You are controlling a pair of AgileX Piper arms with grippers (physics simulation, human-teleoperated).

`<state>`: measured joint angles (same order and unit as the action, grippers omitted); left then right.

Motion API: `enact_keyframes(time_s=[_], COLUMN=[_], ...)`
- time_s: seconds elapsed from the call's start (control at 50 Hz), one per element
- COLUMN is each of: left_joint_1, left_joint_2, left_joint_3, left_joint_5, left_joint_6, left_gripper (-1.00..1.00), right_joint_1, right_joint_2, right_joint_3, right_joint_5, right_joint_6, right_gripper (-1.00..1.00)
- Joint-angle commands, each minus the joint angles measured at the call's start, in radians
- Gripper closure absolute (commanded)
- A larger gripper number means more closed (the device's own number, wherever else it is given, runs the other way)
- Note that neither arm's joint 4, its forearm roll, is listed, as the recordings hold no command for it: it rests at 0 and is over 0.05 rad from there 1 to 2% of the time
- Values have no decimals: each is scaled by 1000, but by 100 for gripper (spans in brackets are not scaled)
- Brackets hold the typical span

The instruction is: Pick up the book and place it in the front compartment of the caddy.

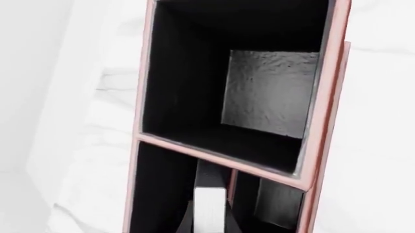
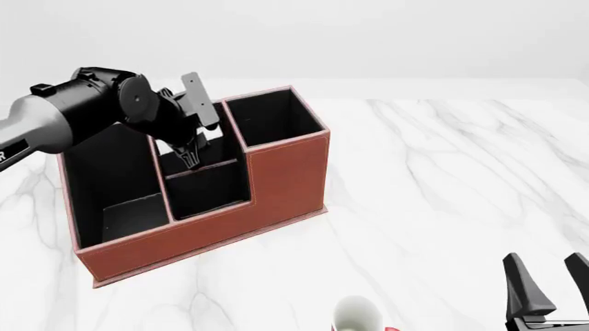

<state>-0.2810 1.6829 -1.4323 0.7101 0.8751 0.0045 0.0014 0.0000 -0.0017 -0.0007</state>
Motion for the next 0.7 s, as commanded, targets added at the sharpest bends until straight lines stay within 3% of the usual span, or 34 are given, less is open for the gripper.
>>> enact_keyframes(time_s=[0.02,0.08,0.1,0.7], left_joint_1=[19,22,14,-2], left_joint_2=[2,2,-2,-78], left_joint_3=[12,6,1,16], left_joint_5=[-21,-22,-21,6], left_joint_6=[15,17,8,57], left_gripper=[100,100,-100,-100], right_joint_1=[0,0,0,0], right_joint_2=[1,1,0,1], right_joint_3=[0,0,0,0], right_joint_5=[0,0,0,0], right_joint_6=[1,1,0,0], right_gripper=[-100,-100,-100,-100])
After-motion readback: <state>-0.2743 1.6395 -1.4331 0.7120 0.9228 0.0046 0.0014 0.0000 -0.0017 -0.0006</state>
